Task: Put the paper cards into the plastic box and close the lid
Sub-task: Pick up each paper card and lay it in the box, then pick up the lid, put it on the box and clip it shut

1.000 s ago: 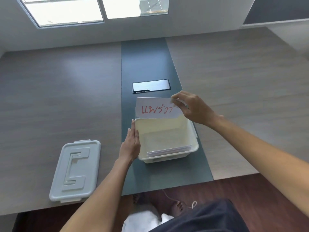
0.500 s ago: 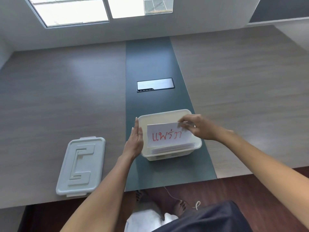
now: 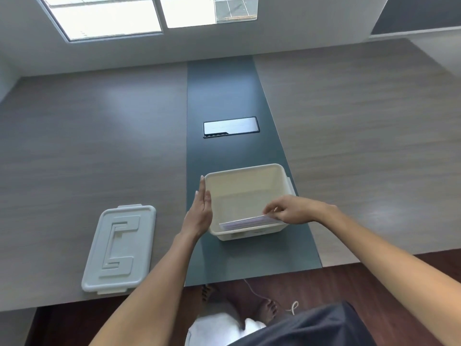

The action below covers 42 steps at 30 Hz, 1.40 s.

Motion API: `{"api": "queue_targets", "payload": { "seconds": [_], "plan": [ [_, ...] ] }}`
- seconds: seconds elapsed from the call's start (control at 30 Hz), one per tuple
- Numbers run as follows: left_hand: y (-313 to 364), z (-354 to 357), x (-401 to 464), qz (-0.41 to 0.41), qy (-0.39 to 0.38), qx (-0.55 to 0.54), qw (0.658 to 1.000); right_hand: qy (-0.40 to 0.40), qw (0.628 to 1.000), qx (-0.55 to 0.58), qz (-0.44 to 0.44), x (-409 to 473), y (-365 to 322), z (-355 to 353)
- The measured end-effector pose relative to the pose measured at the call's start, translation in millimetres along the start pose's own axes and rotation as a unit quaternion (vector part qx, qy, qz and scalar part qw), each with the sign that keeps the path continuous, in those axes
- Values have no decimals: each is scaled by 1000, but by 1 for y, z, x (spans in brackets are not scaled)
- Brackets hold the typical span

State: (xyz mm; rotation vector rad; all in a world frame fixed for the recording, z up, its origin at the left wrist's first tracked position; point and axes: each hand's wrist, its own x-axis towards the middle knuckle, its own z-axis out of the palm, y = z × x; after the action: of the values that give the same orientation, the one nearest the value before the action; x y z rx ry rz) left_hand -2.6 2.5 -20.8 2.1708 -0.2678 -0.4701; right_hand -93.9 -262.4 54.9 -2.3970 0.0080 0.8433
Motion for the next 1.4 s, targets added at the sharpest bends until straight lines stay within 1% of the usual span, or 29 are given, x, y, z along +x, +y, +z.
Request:
{"api": "queue_targets", "payload": {
  "seconds": [0.1,0.17,0.2,0.27,0.33,0.4,0.47,0.57,0.63,0.73,0.83,0.97,1.1,1.23,1.4],
  "plan": [
    [-3,0,1,5,2,-4,1000,-29,999,-11,15,0,-2,-4],
    [-4,0,2,10,5,-2,1000,-18,1000,-7,11,1,-3,-6],
    [-3,-1,2,10,3,3,1000,7,1000,2,2,3,-4,-7],
    [0,-2,1,0,4,35,999,86,996,16,-29,8,-5,-8],
    [2,-4,-1,-8,14,105,994,177,981,13,-79,17,-5,-10],
    [2,-8,-1,14,33,175,984,253,959,-20,-128,29,-3,-13],
    [1,-13,-4,30,53,227,972,282,943,-91,-148,41,-3,-19],
    [-1,-20,-7,48,62,291,953,279,938,-170,-113,55,-1,-26],
    [-3,-29,-9,50,81,314,945,272,934,-208,-97,66,-6,-28],
    [-9,-47,-15,28,112,343,932,262,928,-248,-91,84,-20,-32],
    [-19,-65,-24,-11,129,352,927,254,924,-267,-102,101,-39,-34],
    [-35,-91,-39,-64,150,343,925,246,917,-281,-139,125,-72,-32],
    [-57,-114,-60,-109,164,321,926,216,915,-292,-176,154,-110,-24],
    [-81,-132,-80,-155,187,304,921,194,903,-312,-222,184,-147,-12],
    [-111,-150,-111,-237,210,269,910,153,892,-328,-270,224,-196,14]
  ]
}}
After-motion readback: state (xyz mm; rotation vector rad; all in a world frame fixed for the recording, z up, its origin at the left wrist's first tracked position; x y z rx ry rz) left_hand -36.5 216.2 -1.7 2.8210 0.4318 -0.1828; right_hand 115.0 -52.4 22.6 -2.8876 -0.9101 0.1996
